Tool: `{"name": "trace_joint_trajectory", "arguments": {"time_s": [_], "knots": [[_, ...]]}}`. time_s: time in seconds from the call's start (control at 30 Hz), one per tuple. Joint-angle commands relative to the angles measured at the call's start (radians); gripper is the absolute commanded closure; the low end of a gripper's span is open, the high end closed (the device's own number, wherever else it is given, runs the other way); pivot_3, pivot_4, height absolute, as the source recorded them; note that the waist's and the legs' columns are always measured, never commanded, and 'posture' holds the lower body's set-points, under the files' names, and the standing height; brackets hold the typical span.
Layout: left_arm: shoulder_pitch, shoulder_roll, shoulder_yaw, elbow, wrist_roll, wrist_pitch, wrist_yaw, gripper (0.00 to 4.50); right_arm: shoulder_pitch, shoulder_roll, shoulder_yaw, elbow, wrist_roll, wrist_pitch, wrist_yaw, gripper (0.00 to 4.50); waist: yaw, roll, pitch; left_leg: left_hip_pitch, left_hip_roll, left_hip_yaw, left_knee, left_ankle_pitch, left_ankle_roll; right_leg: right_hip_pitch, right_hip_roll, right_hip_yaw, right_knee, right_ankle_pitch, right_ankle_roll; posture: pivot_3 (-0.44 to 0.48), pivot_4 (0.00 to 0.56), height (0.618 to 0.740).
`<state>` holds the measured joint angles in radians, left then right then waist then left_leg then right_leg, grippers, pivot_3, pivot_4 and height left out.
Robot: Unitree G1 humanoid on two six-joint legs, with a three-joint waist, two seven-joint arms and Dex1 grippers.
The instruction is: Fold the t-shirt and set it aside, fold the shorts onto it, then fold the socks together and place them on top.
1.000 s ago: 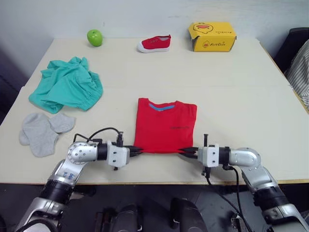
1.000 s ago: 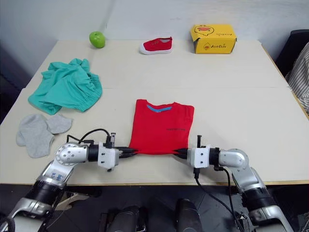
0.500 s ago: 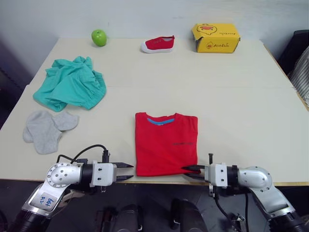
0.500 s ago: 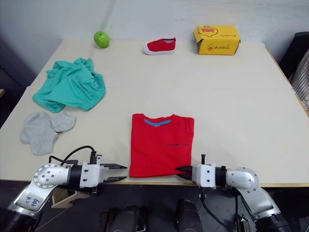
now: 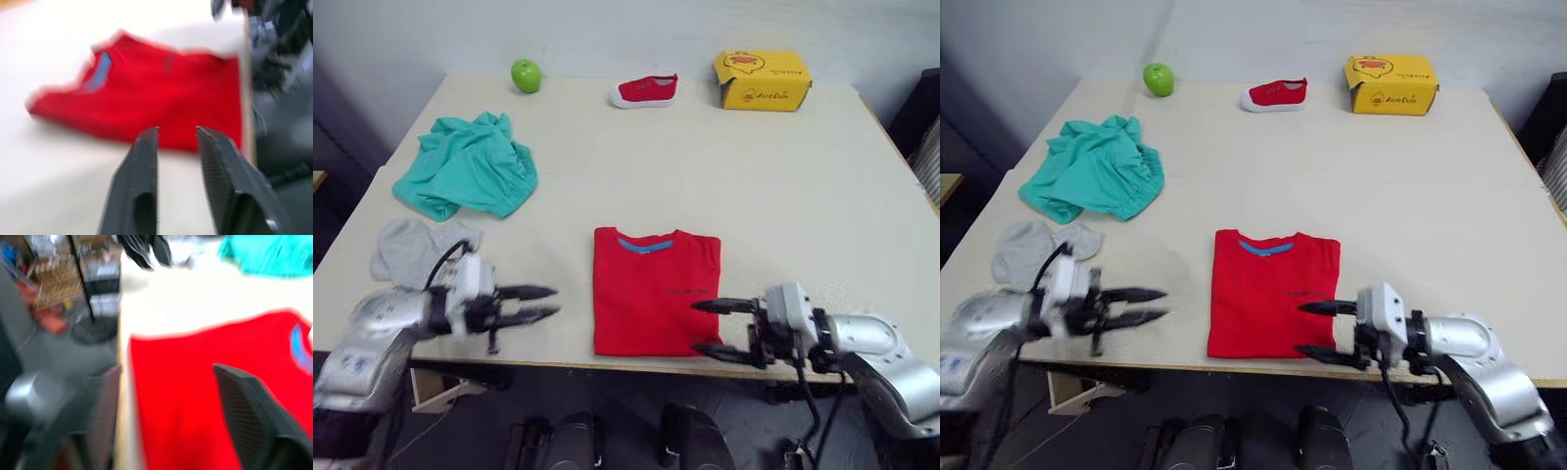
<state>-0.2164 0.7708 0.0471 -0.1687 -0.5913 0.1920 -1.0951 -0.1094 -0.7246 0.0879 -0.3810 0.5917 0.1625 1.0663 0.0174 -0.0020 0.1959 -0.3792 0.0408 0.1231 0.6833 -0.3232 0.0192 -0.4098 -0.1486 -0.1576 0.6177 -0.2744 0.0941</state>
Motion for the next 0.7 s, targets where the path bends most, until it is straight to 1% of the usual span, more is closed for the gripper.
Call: {"name": "trace_joint_trajectory", "arguments": {"time_s": [0.03,0.17,0.27,0.3,0.37,0.47,0.53,0.6,0.7], "knots": [[-0.072,-0.095,-0.133,0.023,0.098,0.009,0.029,4.49,-0.054,0.082,0.085,0.077,-0.131,-0.04,-0.048,3.04,0.003,-0.001,0.0,0.0,0.0,0.001,0.0,0.0,0.0,0.0,0.0,0.001,0.004,0.0,0.0,0.0,0.15,0.74],[-0.138,-0.233,-0.241,0.106,0.239,-0.021,0.121,4.5,-0.107,0.185,0.148,0.224,-0.283,-0.125,-0.109,4.49,0.0,-0.001,0.0,-0.002,-0.007,0.004,0.0,0.0,0.0,-0.002,0.001,0.001,0.002,0.0,0.0,0.0,0.15,0.74],[-0.135,-0.284,-0.298,0.14,0.305,-0.028,0.137,4.5,-0.128,0.224,0.154,0.312,-0.358,-0.185,-0.145,4.49,-0.003,-0.001,0.0,-0.005,-0.007,0.003,0.001,0.0,0.001,-0.003,0.001,0.0,0.001,0.0,0.001,0.0,0.15,0.74],[-0.126,-0.288,-0.31,0.141,0.309,-0.015,0.127,4.5,-0.133,0.227,0.151,0.338,-0.378,-0.202,-0.151,4.49,-0.004,-0.001,0.0,-0.005,-0.007,0.003,0.001,0.0,0.001,-0.003,0.001,0.0,0.001,0.0,0.001,0.0,0.15,0.74],[-0.11,-0.275,-0.345,0.161,0.372,-0.03,0.129,4.5,-0.15,0.23,0.131,0.399,-0.403,-0.215,-0.176,4.49,-0.01,-0.001,0.0,-0.005,-0.007,0.002,0.001,0.001,0.001,-0.003,0.001,0.0,0.001,0.0,0.001,0.0,0.15,0.74],[-0.104,-0.265,-0.351,0.204,0.432,-0.035,0.16,4.5,-0.196,0.231,0.089,0.505,-0.417,-0.208,-0.219,4.49,-0.019,-0.001,-0.001,-0.003,-0.005,0.001,0.001,0.002,0.001,-0.002,0.0,0.0,0.002,0.0,0.001,0.0,0.15,0.74],[-0.106,-0.256,-0.351,0.23,0.467,-0.054,0.175,4.5,-0.231,0.249,0.061,0.57,-0.411,-0.195,-0.251,4.49,-0.019,-0.002,-0.001,0.001,-0.002,0.001,0.001,0.002,0.001,0.002,0.0,0.0,0.002,0.0,0.001,0.0,0.15,0.74],[-0.097,-0.246,-0.348,0.247,0.487,-0.067,0.185,4.5,-0.274,0.271,0.035,0.639,-0.404,-0.176,-0.283,4.49,-0.021,-0.002,-0.002,0.004,-0.001,0.002,0.001,0.002,0.001,0.003,0.0,0.001,0.002,0.0,0.001,0.0,0.15,0.74],[-0.089,-0.246,-0.34,0.267,0.493,-0.082,0.191,4.5,-0.331,0.284,0.021,0.734,-0.432,-0.211,-0.304,4.49,-0.023,-0.002,-0.002,0.006,0.0,0.002,0.0,0.002,0.001,0.004,0.0,0.002,0.002,0.0,0.0,0.0,0.15,0.74]]}}
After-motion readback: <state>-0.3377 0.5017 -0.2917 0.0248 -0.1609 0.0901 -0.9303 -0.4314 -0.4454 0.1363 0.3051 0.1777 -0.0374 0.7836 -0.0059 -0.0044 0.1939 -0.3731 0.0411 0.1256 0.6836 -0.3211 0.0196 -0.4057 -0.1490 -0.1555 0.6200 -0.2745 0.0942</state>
